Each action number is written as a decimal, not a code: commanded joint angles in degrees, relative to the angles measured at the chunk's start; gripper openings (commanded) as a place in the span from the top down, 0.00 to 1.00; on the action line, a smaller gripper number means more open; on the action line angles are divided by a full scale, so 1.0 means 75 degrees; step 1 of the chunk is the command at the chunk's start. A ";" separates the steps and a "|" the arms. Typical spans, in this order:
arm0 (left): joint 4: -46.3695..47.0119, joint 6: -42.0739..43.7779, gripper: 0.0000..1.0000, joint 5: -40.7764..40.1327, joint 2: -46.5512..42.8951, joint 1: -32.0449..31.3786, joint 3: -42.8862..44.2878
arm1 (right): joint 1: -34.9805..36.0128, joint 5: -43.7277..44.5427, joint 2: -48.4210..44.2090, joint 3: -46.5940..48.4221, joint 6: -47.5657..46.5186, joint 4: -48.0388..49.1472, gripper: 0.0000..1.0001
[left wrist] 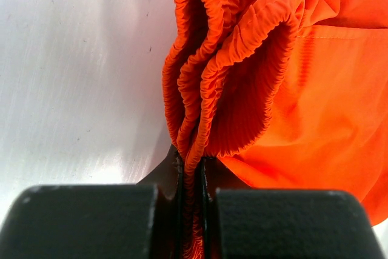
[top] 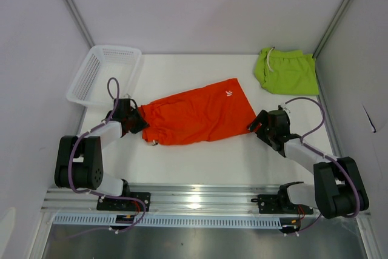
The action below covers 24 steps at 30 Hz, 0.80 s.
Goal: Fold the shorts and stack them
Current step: Fold the shorts
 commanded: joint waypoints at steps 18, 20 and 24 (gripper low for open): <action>-0.0181 0.0315 1.00 -0.0581 0.0019 0.0092 0.0089 | -0.0118 0.0323 0.0969 -0.0264 0.2169 0.2038 0.47; -0.0193 0.0315 1.00 -0.0581 0.0019 0.0092 0.0066 | -0.0095 0.0568 0.1004 -0.0241 0.2205 0.2038 0.49; -0.0181 0.0315 1.00 -0.0581 0.0008 0.0092 0.0066 | 0.0173 0.1201 0.1190 0.0086 0.2228 0.1757 0.58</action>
